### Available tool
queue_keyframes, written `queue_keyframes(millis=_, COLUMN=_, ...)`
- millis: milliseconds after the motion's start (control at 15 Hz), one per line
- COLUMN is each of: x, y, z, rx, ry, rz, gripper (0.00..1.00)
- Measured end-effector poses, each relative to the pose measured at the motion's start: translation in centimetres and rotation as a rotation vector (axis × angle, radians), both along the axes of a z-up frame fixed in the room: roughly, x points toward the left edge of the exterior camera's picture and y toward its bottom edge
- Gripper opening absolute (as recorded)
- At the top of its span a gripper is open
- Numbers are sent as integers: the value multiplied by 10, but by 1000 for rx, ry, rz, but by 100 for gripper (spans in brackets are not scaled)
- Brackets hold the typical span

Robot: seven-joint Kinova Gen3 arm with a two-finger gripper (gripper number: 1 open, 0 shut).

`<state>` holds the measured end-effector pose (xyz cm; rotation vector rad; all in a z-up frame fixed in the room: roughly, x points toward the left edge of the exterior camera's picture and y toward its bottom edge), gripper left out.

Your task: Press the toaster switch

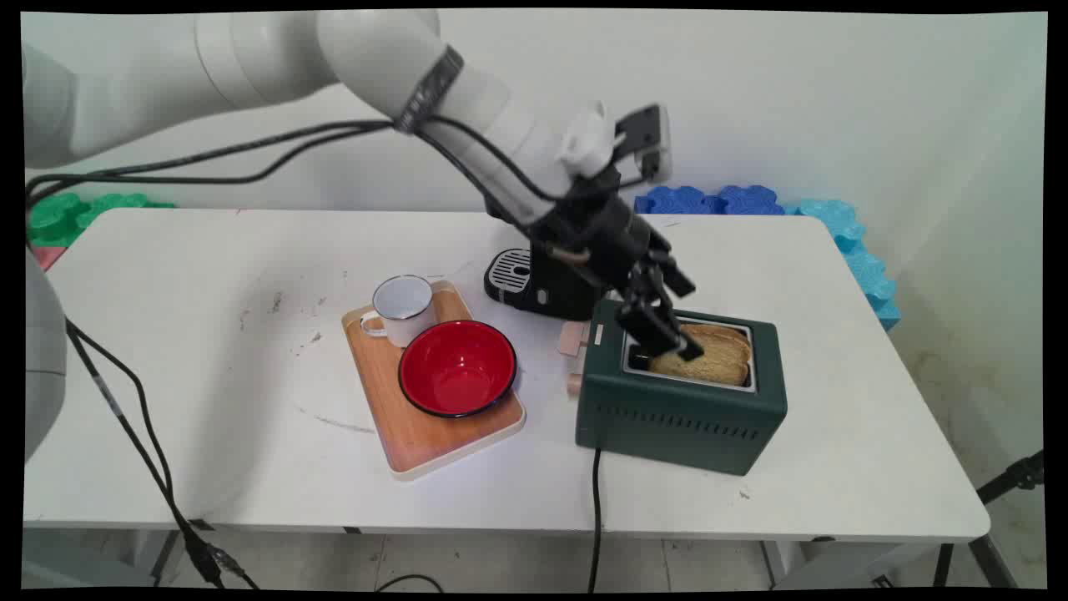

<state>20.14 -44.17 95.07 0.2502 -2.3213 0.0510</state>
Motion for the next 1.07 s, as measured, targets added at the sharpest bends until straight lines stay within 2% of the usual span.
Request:
queue_keyframes(millis=200, x=17, y=0, z=23, rx=-19, ry=28, rz=-2, gripper=100)
queue_keyframes(millis=400, x=47, y=-1, z=33, rx=-31, ry=18, rz=3, gripper=100)
queue_keyframes(millis=800, x=102, y=-2, z=17, rx=-36, ry=-38, rz=34, gripper=100)
queue_keyframes(millis=867, x=107, y=-2, z=12, rx=-31, ry=-43, rz=40, gripper=0)
queue_keyframes(millis=1067, x=115, y=-2, z=-2, rx=-9, ry=-53, rz=58, gripper=0)
